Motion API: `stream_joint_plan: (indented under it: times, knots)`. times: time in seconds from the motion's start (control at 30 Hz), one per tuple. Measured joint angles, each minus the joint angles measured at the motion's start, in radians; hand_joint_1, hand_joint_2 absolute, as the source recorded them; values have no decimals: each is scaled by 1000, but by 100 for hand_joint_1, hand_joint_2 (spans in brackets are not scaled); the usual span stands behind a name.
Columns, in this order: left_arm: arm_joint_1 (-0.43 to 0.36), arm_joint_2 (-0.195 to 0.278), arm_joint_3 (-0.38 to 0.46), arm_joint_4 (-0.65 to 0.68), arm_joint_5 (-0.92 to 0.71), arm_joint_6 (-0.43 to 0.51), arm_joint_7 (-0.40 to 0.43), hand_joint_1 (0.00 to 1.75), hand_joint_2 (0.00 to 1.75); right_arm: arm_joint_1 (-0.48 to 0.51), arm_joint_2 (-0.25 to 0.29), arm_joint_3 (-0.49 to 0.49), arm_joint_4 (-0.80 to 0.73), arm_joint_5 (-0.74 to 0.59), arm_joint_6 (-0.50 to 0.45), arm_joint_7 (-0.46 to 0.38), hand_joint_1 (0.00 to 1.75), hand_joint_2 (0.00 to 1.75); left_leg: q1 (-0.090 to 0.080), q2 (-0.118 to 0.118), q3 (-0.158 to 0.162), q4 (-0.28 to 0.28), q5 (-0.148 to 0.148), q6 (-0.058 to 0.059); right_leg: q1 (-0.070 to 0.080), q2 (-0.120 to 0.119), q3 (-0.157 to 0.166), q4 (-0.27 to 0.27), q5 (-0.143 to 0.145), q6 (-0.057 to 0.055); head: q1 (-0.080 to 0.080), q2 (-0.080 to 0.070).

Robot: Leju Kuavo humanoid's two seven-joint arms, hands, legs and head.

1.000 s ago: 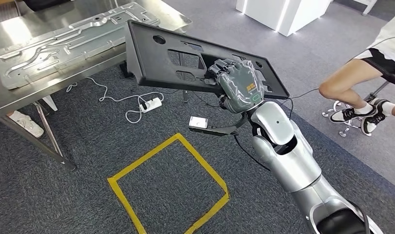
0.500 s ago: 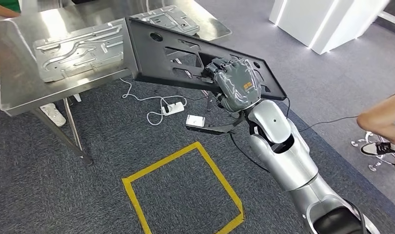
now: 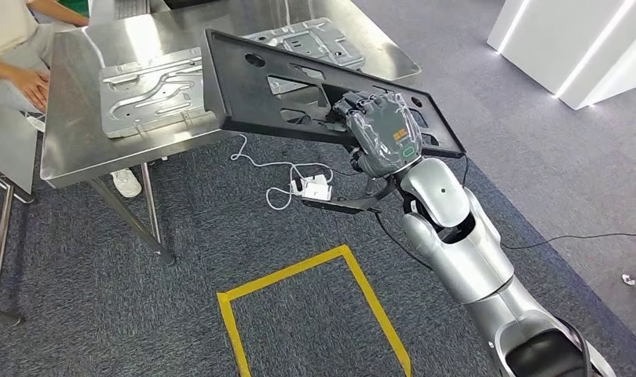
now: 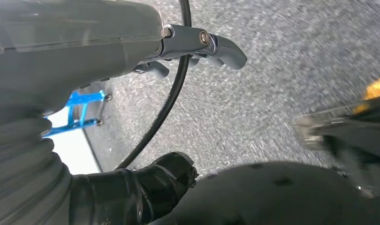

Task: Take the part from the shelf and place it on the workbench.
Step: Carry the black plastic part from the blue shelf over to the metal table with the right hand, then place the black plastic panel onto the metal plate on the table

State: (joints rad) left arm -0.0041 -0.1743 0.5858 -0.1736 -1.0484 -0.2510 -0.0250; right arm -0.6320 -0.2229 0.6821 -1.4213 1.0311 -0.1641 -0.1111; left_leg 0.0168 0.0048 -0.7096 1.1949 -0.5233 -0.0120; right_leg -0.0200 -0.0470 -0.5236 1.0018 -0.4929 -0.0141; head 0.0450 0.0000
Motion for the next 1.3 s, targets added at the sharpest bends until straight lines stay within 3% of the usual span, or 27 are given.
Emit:
stream_joint_plan:
  times: [0.03, 0.1, 0.13, 0.2, 0.23, 0.27, 0.33, 0.4, 0.43, 0.47, 0.5, 0.6, 0.63, 0.67, 0.73, 0.77, 0.83, 0.87, 0.93, 0.97, 1.0, 1.03, 1.07, 1.13, 1.23, 1.3]
  knots:
    - [3, 0, 0, 0, 0, 0, 0, 0, 175, 0, 1, 0, 1, 1, 0, 0, 175, 175, 1, 19, 13, -67, 59, 0, -2, -9, 17, 1, -15, 6, 0, 0]
    - [4, 0, 0, 0, -1, 0, 0, 0, 175, -2, 3, 0, 3, 1, 2, 0, 175, 175, -5, 47, 31, -154, 132, 9, 0, -23, 42, 2, -41, 21, 0, 0]
    - [3, 0, 0, 1, -2, 0, 0, 0, 175, -4, 4, 0, 5, 2, 3, 0, 175, 175, -8, 49, 34, -168, 143, 17, 1, -30, 50, 3, -49, 29, 0, 0]
    - [0, 0, 0, 1, -2, 0, 0, 0, 175, -9, 6, 1, 6, 2, 4, 0, 175, 175, -9, 28, 47, -170, 133, 34, 0, -37, 58, 12, -51, 45, 0, 0]
    - [-1, 0, 0, 1, -3, 0, 0, 0, 175, -11, 7, 1, 6, 3, 4, 0, 175, 175, -7, 17, 57, -175, 129, 41, -3, -29, 52, 34, -45, 50, 0, 0]
    - [-2, 0, 1, 1, -3, 0, 0, 0, 175, -15, 8, 1, 7, 3, 4, 0, 175, 175, -6, 9, 67, -179, 126, 47, -6, -13, 29, 75, -41, 52, 1, 0]
    - [-4, 0, 1, 1, -3, 0, 0, 0, 175, -19, 8, 2, 9, 4, 6, 0, 175, 175, -6, -5, 87, -185, 114, 58, -9, 23, -50, 197, -59, 53, 2, 0]
    - [-5, 0, 1, 1, -3, 0, -1, 0, 175, -20, 8, 2, 13, 12, 13, 4, 175, 175, -8, -23, 108, -185, 96, 63, -6, 37, -135, 290, -121, 52, 2, 0]
    - [-4, 0, 1, 1, -3, 0, -1, 0, 175, -20, 10, 2, 17, 21, 17, 10, 175, 175, -10, -32, 121, -185, 85, 63, -4, 38, -163, 299, -146, 50, 2, 0]
    - [-3, 0, 1, 1, -3, 0, -2, 0, 175, -22, 12, 3, 21, 31, 20, 17, 175, 175, -13, -40, 137, -185, 74, 63, -1, 39, -178, 281, -149, 45, 2, 0]
    - [-2, 0, 1, 1, -3, 0, -2, 0, 175, -25, 14, 4, 24, 39, 23, 25, 175, 175, -16, -46, 152, -185, 62, 63, 2, 40, -181, 237, -124, 39, 2, 0]
    - [1, -3, 2, 2, -5, -1, 0, 0, 175, -33, 17, 9, 33, 55, 26, 42, 175, 175, -24, -58, 186, -183, 28, 57, 19, 51, -165, 73, 60, 9, 1, 0]
    - [1, -4, 2, 3, -6, 0, 0, 0, 175, -34, 18, 12, 36, 59, 26, 46, 175, 175, -25, -61, 195, -182, 19, 52, 23, 54, -160, 47, 98, 1, 1, 0]
    - [0, -5, 2, 3, -7, 0, 1, 0, 175, -35, 20, 14, 38, 61, 26, 50, 175, 175, -26, -63, 202, -177, 16, 47, 25, 55, -155, 38, 107, -5, 1, 0]
    - [0, -5, 2, 3, -7, 3, 1, 0, 175, -39, 24, 16, 39, 62, 26, 53, 175, 175, -28, -58, 200, -157, 20, 38, 21, 52, -135, 29, 102, -15, 1, 0]
    - [-1, -5, 2, 3, -8, 3, 2, 0, 175, -42, 27, 17, 40, 63, 28, 55, 175, 175, -28, -49, 185, -126, 23, 33, 18, 51, -122, 22, 98, -21, -1, 0]
    - [-3, -4, 2, 3, -8, 4, 2, 0, 175, -48, 28, 19, 43, 67, 52, 68, 175, 175, -23, -28, 121, -19, 4, 22, 14, 49, -99, 12, 86, -28, -3, 0]
    - [-3, -4, 2, 3, -9, 4, 3, 0, 175, -52, 29, 21, 45, 69, 74, 78, 175, 175, -18, -21, 80, 38, -20, 15, 13, 48, -89, 11, 77, -30, -4, 0]
    - [-3, -4, 3, 3, -10, 4, 4, 0, 175, -61, 28, 26, 57, 69, 131, 99, 175, 175, -8, -15, 18, 97, -64, 3, 11, 48, -68, 11, 57, -27, -4, 0]
    - [-2, -4, 3, 3, -10, 3, 5, 0, 175, -69, 27, 30, 66, 68, 163, 110, 175, 175, -5, -13, 8, 82, -58, -1, 10, 48, -55, 13, 46, -25, -4, 0]
    - [-1, -4, 4, 3, -10, 2, 7, 0, 175, -82, 25, 35, 78, 66, 197, 121, 175, 175, -3, -11, 12, 37, -28, -3, 8, 48, -42, 15, 35, -22, -4, 0]
    - [0, -4, 5, 3, -10, 1, 9, 0, 175, -101, 22, 41, 92, 63, 231, 131, 175, 175, -1, -9, 26, -27, 23, -3, 7, 48, -30, 17, 23, -17, -4, 0]
    - [2, -3, 7, 4, -9, -1, 11, 0, 175, -123, 18, 50, 109, 58, 263, 138, 175, 175, -2, -7, 39, -89, 71, 0, 6, 48, -20, 21, 12, -12, -4, 0]
    - [2, -3, 11, 4, -9, -4, 13, 0, 175, -170, 8, 70, 150, 45, 305, 142, 175, 175, -7, -3, 55, -160, 120, 13, 6, 49, -11, 24, -4, 1, -3, 0]
    - [0, -2, 20, 4, -5, -10, 14, 0, 175, -228, -4, 96, 201, 38, 332, 142, 175, 175, -8, -5, 69, -174, 122, 36, 6, 48, -9, 39, -9, 20, -3, 0]
    - [1, -1, 23, 4, -3, -13, 12, 0, 175, -262, -8, 111, 229, 39, 345, 143, 175, 175, -6, -7, 87, -183, 116, 47, 4, 48, -46, 106, -10, 26, -3, 0]
